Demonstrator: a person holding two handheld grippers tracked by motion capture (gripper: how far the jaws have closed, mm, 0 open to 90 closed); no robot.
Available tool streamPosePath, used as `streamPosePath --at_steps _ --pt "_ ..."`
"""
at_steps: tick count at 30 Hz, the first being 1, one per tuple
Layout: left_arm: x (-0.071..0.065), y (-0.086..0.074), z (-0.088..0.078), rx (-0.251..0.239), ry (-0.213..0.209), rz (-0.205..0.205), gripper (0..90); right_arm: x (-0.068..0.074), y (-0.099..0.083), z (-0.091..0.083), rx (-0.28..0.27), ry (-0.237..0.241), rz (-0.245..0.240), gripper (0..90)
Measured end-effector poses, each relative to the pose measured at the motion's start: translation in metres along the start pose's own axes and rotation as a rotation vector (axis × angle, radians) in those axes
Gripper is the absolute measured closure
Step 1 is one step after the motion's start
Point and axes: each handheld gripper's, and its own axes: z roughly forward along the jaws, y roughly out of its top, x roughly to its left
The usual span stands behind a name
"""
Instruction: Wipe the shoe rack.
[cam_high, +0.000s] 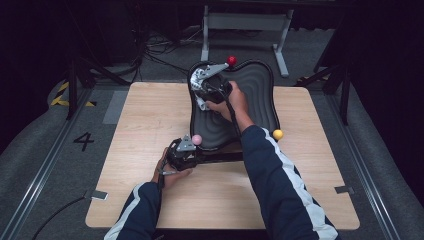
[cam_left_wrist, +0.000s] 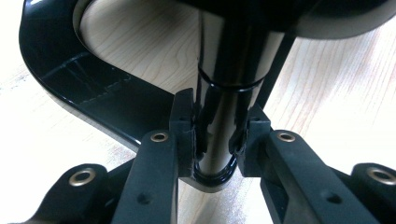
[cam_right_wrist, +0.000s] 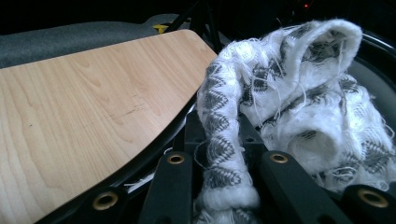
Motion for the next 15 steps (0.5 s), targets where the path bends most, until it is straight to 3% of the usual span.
streamPosePath --at_steps 4,15 --pt "0.0 0.0 0.0 0.004 0.002 0.001 73.4 -0.008 -0.003 -0.004 0.002 -0.021 0.046 80.0" --pt "-0.001 0.0 0.0 0.004 0.0 -0.001 73.4 -0.051 -0.033 -0.034 -0.019 -0.063 0.169 80.1"
